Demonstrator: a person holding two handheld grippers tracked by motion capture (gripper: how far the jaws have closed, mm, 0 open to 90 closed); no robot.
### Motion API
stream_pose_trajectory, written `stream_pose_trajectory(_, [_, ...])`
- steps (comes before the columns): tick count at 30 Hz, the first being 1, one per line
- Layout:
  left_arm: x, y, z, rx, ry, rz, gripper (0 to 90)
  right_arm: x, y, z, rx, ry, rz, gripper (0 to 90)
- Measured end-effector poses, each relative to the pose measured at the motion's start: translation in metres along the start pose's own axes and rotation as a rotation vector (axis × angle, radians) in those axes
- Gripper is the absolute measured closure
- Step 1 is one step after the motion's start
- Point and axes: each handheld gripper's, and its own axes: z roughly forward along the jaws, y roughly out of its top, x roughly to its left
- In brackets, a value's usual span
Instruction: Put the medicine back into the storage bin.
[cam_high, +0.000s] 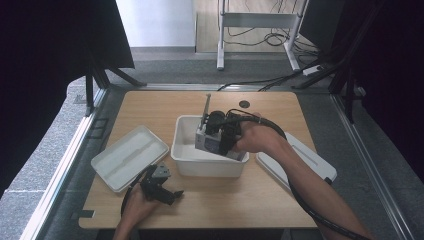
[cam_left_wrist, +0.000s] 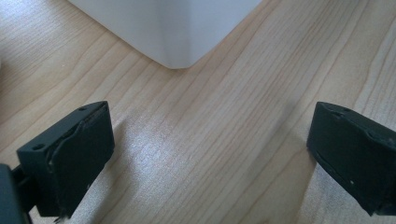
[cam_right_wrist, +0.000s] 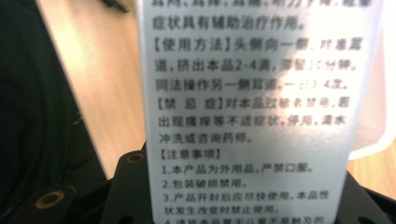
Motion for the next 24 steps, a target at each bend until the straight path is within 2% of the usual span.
stream_pose_trajectory(6, [0.0, 0.0, 0.0, -0.002, -0.001, 0.001, 1.1, -0.021, 0.007, 0.011, 0.001, -0.027, 0.05, 55.4])
stream_pose_trajectory(13, [0.0, 0.0, 0.0, -0.002, -0.004, 0.003, 1.5, -0.043, 0.01, 0.038, 0.0, -0.053, 0.098, 55.4])
stream_pose_trajectory(24, [0.0, 0.0, 0.0, -0.001, -0.006, 0.005, 1.8, -0.054, 0.014, 0.095, 0.04, -0.037, 0.122, 55.4])
